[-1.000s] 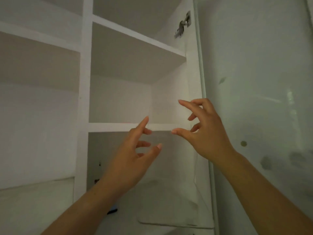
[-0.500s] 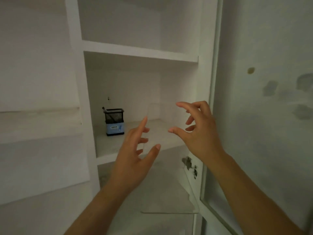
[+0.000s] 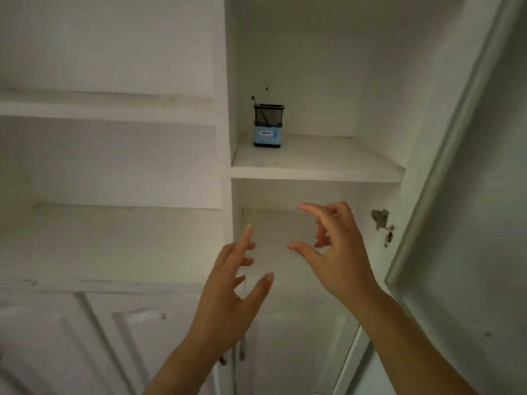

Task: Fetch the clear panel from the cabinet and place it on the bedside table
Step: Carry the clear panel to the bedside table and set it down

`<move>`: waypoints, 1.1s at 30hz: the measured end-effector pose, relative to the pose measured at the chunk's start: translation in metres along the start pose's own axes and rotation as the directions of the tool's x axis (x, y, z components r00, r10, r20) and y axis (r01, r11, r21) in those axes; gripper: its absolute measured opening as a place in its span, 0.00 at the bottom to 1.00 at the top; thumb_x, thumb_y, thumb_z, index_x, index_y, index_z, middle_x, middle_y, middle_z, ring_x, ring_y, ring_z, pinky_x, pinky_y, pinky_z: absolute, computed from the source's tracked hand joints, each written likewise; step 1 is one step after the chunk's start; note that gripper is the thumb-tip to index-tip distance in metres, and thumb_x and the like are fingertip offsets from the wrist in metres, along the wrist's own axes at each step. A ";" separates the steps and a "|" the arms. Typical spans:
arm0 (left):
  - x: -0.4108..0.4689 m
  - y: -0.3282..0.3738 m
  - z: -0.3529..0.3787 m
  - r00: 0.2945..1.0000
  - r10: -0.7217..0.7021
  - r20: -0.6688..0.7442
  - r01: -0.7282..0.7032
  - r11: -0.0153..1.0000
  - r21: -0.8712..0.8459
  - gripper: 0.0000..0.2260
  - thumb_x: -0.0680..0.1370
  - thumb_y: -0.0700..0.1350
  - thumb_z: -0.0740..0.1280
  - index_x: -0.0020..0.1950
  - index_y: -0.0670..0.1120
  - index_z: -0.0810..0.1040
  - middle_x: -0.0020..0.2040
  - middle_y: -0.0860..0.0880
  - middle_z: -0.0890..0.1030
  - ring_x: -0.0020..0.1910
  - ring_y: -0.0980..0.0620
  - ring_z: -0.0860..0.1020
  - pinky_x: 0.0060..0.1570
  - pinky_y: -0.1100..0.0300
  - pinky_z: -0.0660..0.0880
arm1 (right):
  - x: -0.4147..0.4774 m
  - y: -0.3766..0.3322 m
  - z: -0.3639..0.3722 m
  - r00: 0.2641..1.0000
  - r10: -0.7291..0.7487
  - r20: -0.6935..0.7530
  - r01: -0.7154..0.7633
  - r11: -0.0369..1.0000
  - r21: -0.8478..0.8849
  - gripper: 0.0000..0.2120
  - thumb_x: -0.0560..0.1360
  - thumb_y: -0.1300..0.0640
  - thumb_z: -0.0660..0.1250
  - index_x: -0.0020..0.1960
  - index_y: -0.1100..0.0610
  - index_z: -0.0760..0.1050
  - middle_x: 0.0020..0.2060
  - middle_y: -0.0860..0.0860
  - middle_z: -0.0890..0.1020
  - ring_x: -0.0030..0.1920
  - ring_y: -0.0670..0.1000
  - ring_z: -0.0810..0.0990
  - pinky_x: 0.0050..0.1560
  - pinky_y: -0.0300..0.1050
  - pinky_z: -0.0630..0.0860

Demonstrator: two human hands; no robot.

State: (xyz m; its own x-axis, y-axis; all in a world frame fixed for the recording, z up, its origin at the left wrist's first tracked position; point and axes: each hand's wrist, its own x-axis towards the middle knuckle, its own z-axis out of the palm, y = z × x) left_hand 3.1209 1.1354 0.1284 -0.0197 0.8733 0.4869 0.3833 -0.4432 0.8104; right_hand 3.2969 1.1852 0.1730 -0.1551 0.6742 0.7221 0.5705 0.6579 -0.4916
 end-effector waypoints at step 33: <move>-0.556 0.086 -0.443 0.233 -0.091 -0.968 0.741 0.661 0.117 0.29 0.68 0.62 0.64 0.68 0.68 0.60 0.61 0.67 0.71 0.59 0.63 0.73 0.52 0.58 0.76 | -0.272 -0.587 0.348 0.536 -0.814 0.224 0.212 0.386 0.898 0.24 0.68 0.51 0.73 0.61 0.45 0.69 0.45 0.44 0.64 0.40 0.41 0.67 0.45 0.39 0.74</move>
State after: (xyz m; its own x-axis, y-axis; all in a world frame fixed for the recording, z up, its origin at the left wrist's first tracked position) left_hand 2.7560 0.5221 0.0721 -0.9334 0.0478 0.3556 0.3464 0.3782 0.8585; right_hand 2.7236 0.7324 0.0961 -0.7280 -0.0995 0.6783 -0.5370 0.6979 -0.4739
